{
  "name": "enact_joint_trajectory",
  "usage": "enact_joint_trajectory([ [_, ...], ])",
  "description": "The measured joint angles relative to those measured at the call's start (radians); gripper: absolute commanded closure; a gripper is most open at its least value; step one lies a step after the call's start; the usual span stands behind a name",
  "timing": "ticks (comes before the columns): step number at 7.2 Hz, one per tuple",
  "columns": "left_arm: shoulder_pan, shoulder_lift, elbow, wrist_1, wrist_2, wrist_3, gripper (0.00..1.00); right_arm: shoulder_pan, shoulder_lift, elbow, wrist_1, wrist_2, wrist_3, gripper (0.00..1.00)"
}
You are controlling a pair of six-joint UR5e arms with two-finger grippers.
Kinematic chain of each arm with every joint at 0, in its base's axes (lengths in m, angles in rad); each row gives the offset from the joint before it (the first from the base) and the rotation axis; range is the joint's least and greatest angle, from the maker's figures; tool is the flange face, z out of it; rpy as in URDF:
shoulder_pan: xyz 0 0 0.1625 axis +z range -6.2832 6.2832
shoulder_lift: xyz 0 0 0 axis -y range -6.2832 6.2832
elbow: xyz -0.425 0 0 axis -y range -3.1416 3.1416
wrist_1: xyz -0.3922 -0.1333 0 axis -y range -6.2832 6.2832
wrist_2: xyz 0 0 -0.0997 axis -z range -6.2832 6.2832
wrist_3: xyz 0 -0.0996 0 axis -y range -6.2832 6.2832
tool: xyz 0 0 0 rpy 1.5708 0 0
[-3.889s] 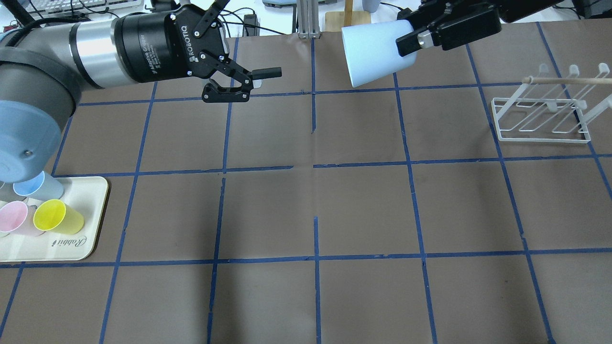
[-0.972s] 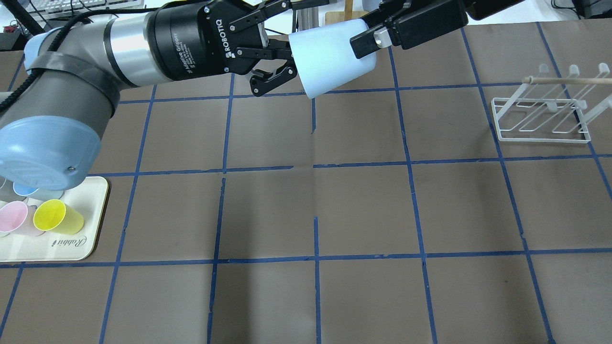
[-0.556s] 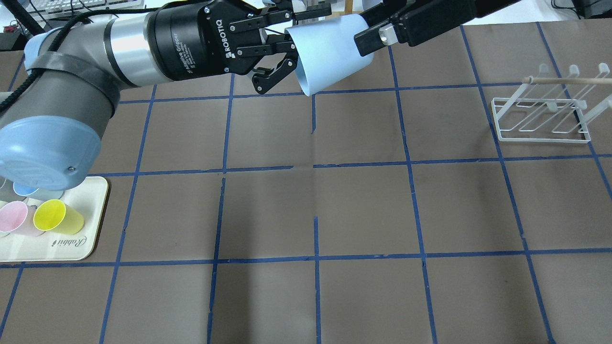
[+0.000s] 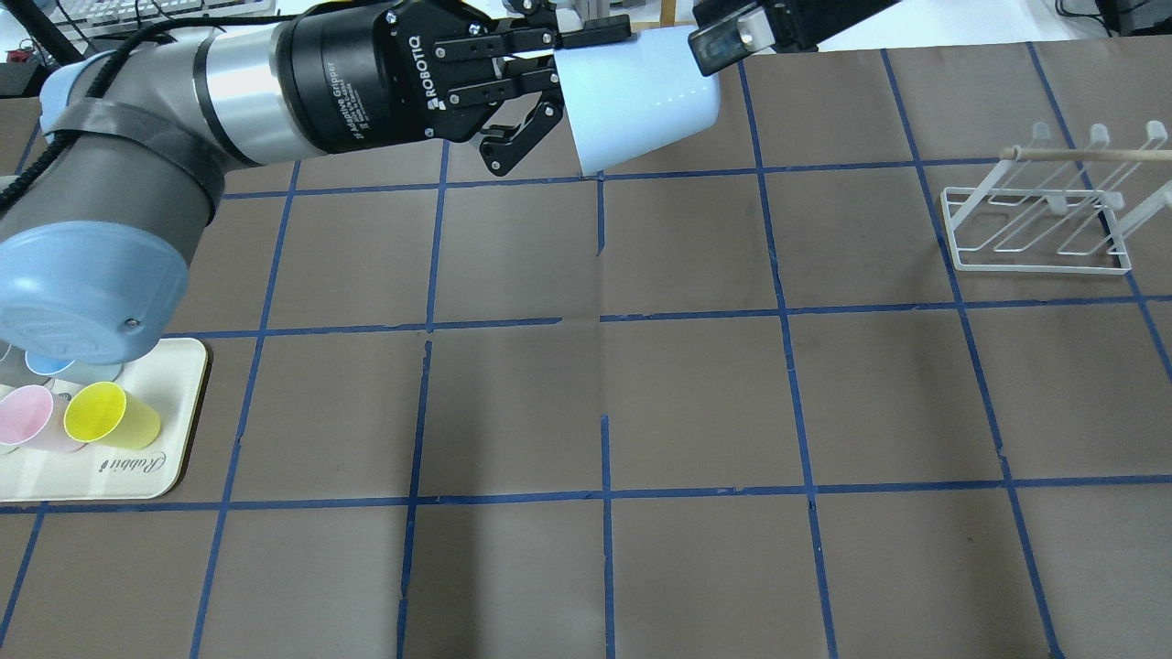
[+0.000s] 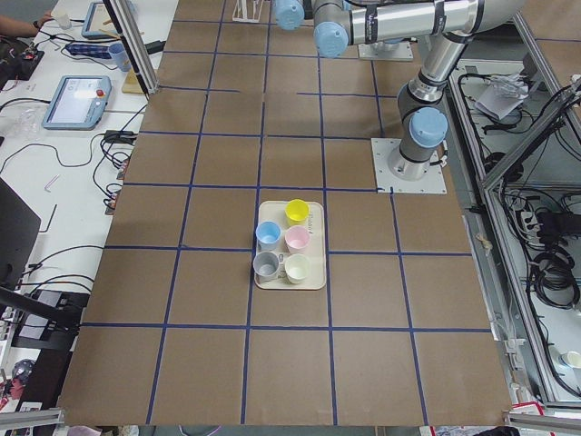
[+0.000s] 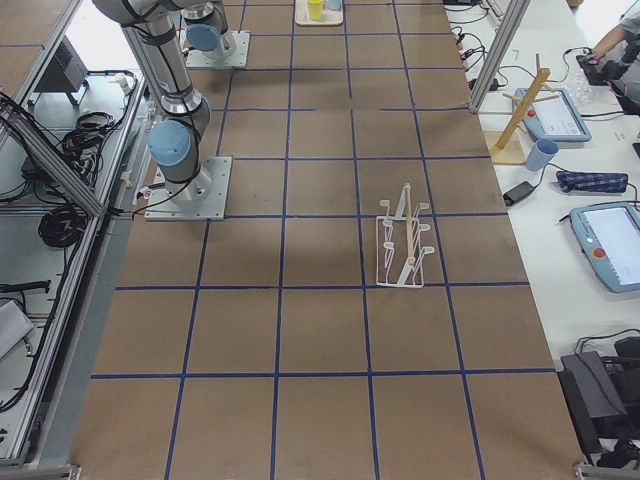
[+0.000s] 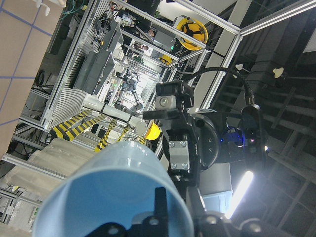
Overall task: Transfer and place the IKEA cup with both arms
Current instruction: 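Carry the cup toward the tray with the left gripper while the right arm withdraws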
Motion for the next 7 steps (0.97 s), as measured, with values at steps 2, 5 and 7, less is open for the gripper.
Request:
enact_joint_trajectory([
  [2, 0.041, 0.003, 0.004, 0.011, 0.045, -0.09, 1.0, -0.006, 0.008, -0.009, -0.018, -0.153, 0.144, 0.0],
  [5, 0.147, -0.002, 0.004, 0.023, 0.326, -0.12, 1.0, -0.008, 0.052, -0.003, -0.097, -0.471, 0.404, 0.0],
  [7, 0.175, -0.007, 0.015, 0.031, 0.546, -0.113, 1.0, -0.005, 0.076, 0.015, -0.229, -0.649, 0.647, 0.0],
])
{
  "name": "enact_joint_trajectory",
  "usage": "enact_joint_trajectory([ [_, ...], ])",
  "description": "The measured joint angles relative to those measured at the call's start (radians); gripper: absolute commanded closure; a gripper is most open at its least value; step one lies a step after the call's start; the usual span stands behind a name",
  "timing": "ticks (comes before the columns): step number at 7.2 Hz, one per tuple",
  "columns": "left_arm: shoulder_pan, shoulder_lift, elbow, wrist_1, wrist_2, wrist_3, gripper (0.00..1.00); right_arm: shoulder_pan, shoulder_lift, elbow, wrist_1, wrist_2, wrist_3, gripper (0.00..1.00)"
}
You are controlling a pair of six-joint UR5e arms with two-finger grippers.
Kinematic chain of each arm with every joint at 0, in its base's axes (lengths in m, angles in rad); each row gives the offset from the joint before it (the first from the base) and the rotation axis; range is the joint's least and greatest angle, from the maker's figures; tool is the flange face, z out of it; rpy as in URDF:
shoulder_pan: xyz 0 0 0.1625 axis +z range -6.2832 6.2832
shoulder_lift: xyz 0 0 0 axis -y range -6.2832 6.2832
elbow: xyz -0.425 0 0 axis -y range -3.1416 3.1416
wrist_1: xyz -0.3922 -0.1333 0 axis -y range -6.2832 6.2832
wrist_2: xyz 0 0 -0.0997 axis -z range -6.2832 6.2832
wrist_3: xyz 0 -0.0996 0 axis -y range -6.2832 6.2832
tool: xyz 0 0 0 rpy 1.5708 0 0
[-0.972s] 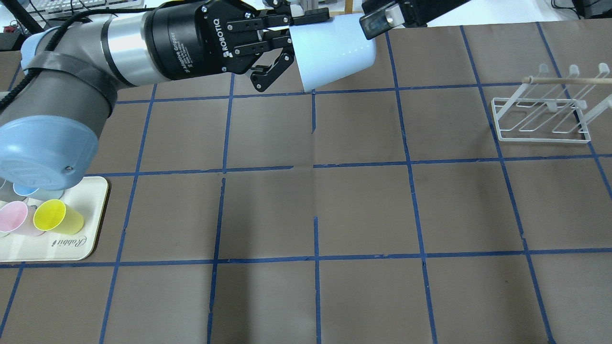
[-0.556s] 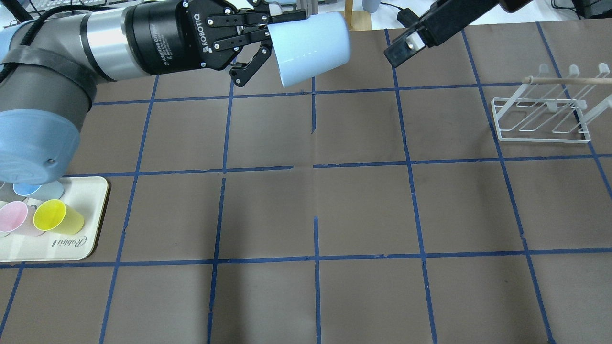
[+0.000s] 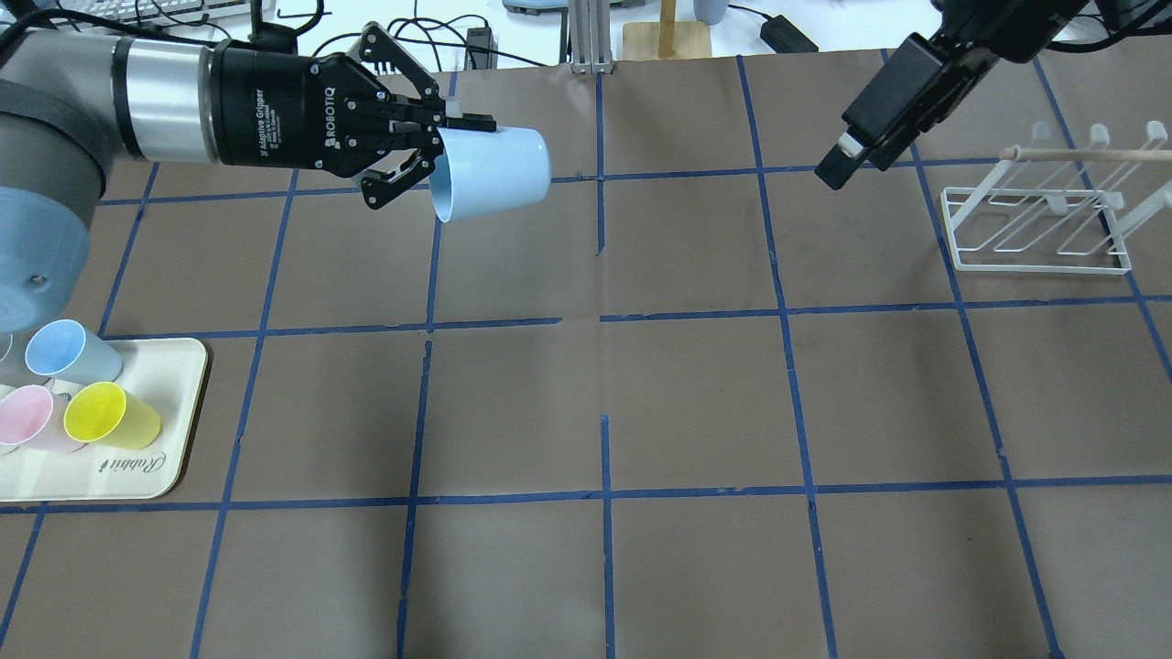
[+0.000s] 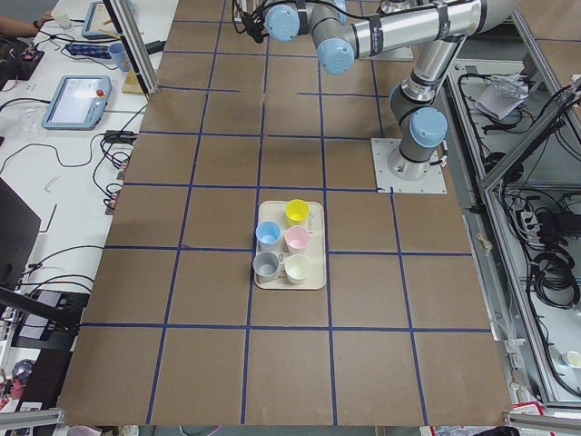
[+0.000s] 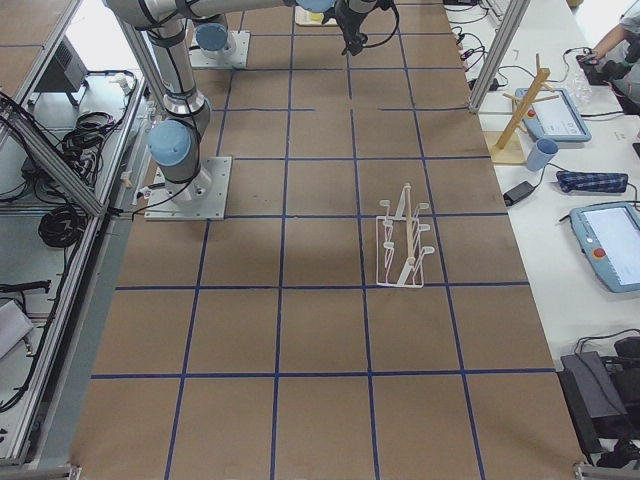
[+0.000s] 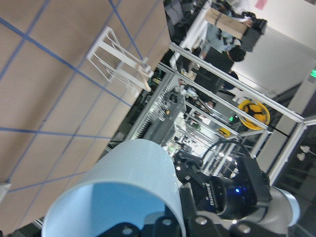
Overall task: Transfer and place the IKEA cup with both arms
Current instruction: 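Carry the cup toward the tray with the left gripper while the right arm withdraws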
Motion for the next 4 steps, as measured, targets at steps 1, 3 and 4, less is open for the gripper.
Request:
enact_joint_trajectory([
  [1, 0.004, 0.001, 0.011, 0.009, 0.148, 0.007, 1.0, 0.003, 0.005, 0.01, -0.059, -0.069, 0.12, 0.0],
  [3, 0.01, 0.001, 0.033, 0.007, 0.403, 0.094, 1.0, 0.013, 0.013, 0.032, -0.185, -0.158, 0.379, 0.0],
  [4, 0.017, -0.001, 0.037, 0.003, 0.525, 0.192, 1.0, 0.033, 0.009, 0.062, -0.244, -0.204, 0.47, 0.0],
])
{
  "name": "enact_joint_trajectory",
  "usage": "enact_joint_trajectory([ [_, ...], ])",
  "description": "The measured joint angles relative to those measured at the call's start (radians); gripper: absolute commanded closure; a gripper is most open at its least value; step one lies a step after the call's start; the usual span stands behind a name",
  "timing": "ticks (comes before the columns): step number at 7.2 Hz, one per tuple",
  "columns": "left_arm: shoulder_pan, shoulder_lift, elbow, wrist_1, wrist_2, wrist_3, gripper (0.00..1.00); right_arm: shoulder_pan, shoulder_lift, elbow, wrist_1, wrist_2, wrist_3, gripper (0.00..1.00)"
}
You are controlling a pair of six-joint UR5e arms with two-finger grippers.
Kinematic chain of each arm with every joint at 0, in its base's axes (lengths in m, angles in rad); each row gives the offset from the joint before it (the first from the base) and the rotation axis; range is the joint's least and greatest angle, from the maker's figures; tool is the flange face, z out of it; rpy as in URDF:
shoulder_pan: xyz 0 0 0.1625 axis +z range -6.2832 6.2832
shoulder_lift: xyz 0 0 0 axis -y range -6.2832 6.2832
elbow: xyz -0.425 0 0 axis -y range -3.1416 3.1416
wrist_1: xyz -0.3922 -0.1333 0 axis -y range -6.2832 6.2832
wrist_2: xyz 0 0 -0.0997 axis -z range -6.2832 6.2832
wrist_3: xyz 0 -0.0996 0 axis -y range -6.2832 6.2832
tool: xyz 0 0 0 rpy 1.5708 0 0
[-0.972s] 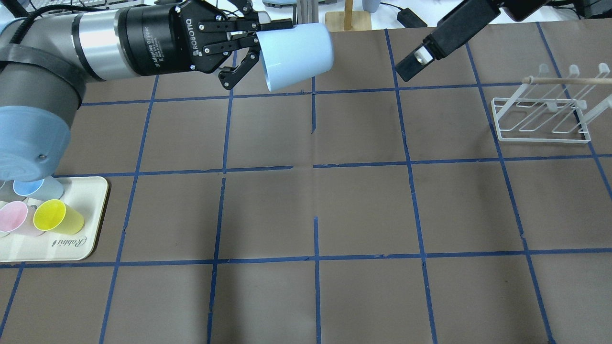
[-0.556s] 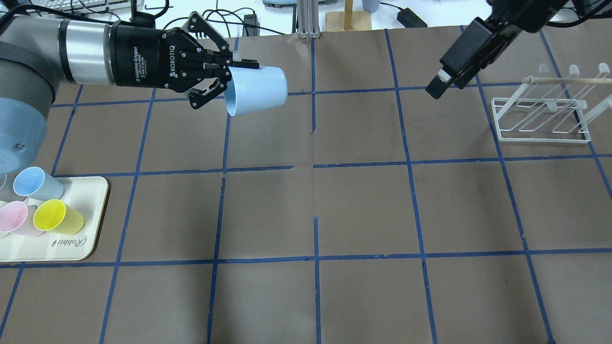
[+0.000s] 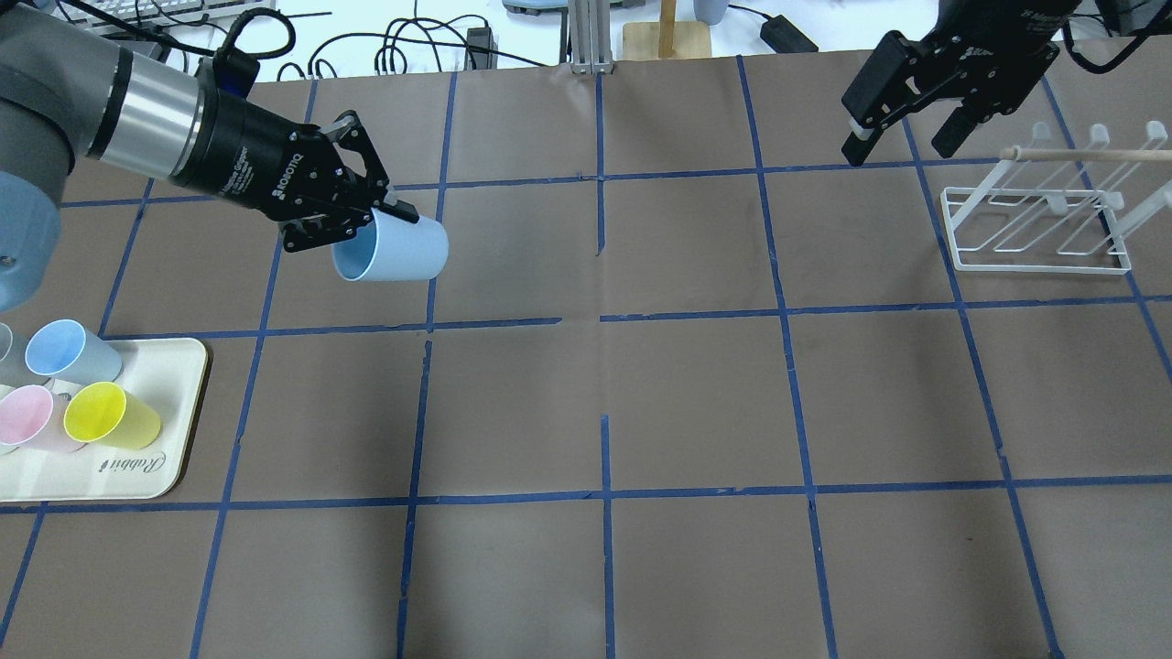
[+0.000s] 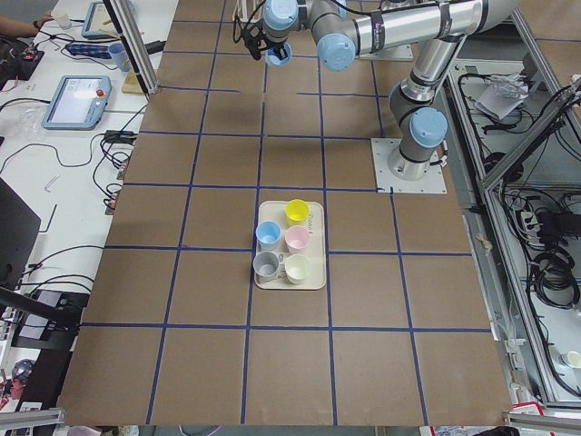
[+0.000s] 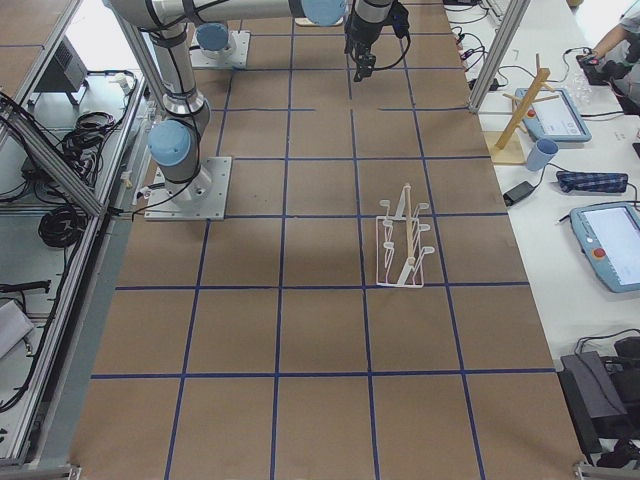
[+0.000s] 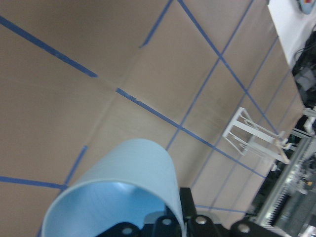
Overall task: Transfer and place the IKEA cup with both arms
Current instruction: 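Carry the cup toward the tray with the left gripper while the right arm withdraws, then lower the cup into the tray slot and open the left gripper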
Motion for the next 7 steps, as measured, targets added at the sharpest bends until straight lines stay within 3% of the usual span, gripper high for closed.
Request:
enact_joint_trajectory([
  [4, 0.109, -0.047, 0.004, -0.02, 0.463, 0.517, 1.0, 0.088, -0.121, 0.266, -0.284, -0.101, 0.247, 0.0],
  [7, 0.169, -0.154, 0.006, 0.079, 0.695, 0.862, 1.0, 0.093, -0.144, 0.283, -0.298, -0.123, 0.316, 0.0],
])
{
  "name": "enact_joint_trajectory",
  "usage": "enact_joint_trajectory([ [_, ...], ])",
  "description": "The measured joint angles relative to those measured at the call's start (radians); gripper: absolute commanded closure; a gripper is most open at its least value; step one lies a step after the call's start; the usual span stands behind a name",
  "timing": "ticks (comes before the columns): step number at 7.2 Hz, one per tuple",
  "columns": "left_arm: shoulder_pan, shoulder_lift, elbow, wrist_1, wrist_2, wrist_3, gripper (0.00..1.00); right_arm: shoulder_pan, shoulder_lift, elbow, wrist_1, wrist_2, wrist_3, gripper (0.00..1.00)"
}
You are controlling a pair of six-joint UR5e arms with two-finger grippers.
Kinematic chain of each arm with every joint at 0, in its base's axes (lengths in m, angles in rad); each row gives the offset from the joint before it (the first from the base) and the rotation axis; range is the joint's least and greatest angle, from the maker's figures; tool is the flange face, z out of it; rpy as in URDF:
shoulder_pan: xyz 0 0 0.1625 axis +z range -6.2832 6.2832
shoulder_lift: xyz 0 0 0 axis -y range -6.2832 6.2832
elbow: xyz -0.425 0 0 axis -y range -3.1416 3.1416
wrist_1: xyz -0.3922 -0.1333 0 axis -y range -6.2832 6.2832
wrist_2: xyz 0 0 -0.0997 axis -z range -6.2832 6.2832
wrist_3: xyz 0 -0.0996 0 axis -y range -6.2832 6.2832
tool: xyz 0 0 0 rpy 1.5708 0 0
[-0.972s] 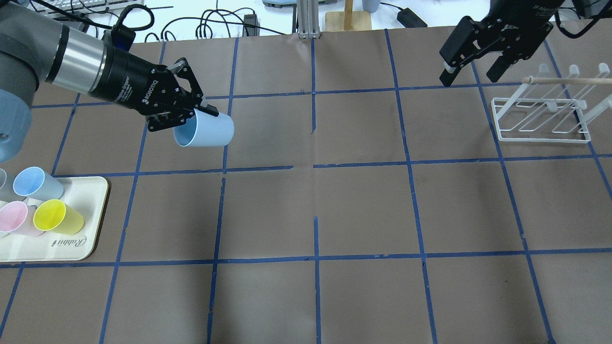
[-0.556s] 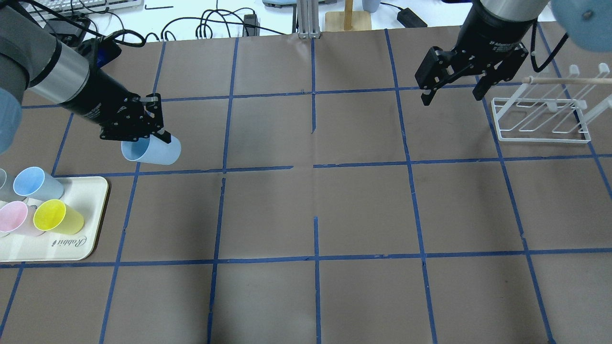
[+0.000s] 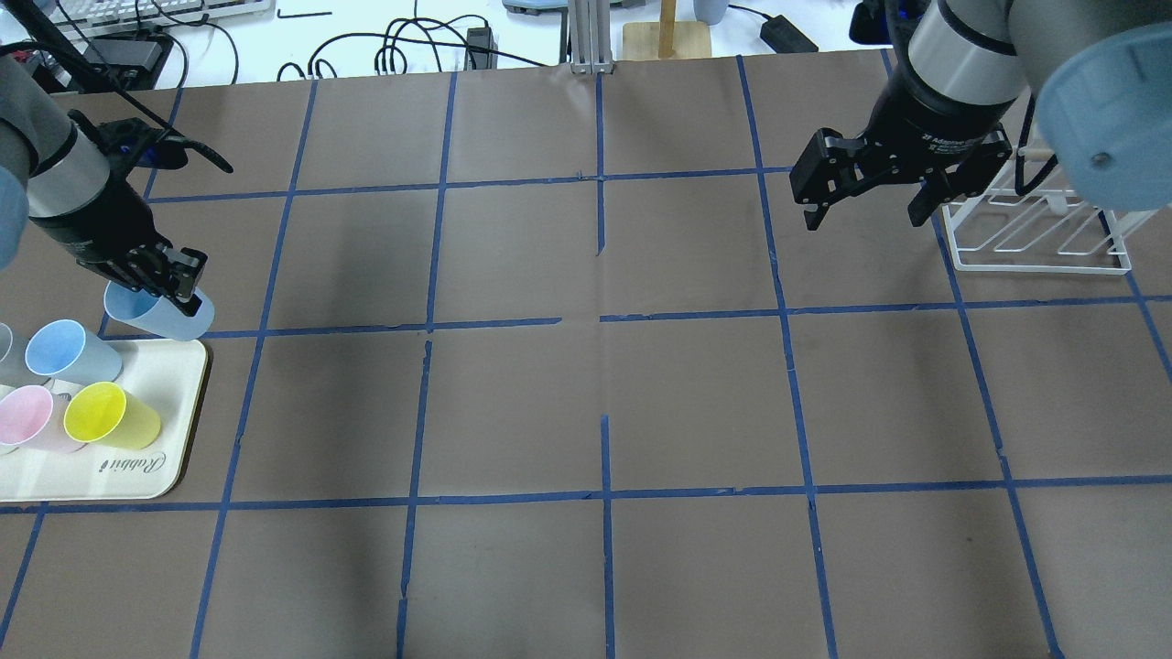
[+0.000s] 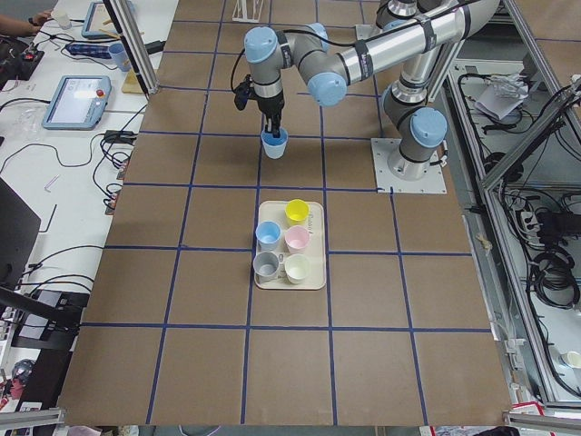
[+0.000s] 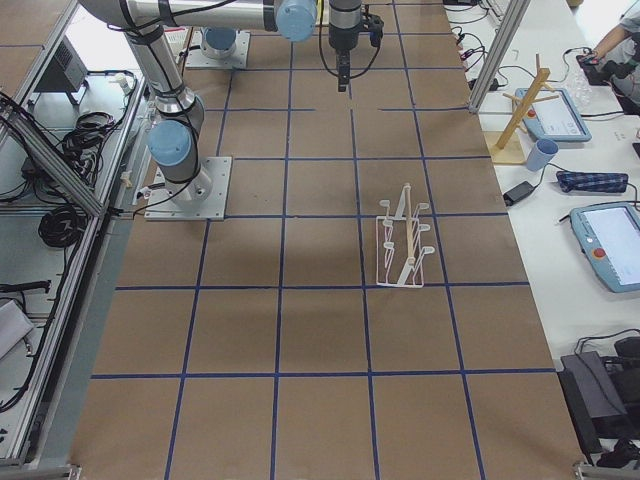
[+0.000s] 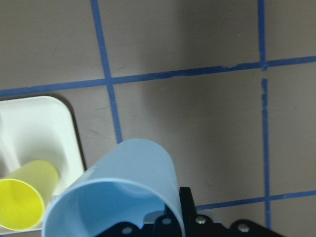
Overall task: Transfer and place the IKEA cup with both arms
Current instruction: 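Lower the cup into the tray slot and open the left gripper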
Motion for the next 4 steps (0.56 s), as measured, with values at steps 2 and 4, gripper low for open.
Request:
enact_joint_trajectory([
  [2, 0.05, -0.092, 0.001, 0.086, 0.048, 0.12, 1.0, 0.002, 0.0, -0.008, 0.01, -0.003, 0.026, 0.0],
  [4, 0.083, -0.174, 0.003, 0.164, 0.109, 0.201, 1.0, 0.003, 0.002, -0.01, 0.011, 0.003, 0.03, 0.0],
])
